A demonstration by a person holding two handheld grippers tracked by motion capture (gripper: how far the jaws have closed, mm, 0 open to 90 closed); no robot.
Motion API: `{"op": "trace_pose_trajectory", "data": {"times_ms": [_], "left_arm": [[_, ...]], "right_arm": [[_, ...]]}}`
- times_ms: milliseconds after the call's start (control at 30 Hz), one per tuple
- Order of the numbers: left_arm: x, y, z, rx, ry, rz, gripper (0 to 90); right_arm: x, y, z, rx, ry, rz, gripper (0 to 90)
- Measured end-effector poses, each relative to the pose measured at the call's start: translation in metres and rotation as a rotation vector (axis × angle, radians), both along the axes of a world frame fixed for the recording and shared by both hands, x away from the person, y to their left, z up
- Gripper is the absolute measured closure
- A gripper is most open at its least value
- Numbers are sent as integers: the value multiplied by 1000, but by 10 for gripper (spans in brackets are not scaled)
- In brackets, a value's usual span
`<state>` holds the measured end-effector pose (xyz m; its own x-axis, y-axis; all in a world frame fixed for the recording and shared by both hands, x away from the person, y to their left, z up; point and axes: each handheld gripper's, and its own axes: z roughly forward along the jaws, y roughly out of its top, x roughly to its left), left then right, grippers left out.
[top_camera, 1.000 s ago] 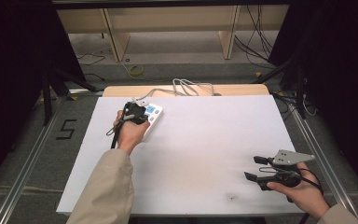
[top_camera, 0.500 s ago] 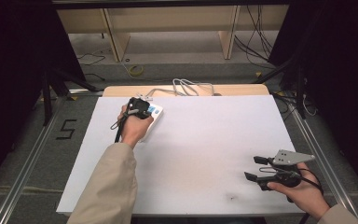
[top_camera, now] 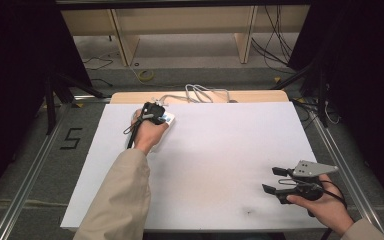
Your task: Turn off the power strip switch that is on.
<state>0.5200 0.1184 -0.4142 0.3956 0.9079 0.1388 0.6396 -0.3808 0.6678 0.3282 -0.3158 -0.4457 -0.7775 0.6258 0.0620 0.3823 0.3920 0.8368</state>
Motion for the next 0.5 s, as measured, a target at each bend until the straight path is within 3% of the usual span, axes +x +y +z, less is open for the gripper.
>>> {"op": "trace_pose_trajectory", "data": {"times_ms": [500], "left_arm": [[15,3,-14,13,46,12,900]], "right_arm": [[0,0,0,-1,3,1,278]]}}
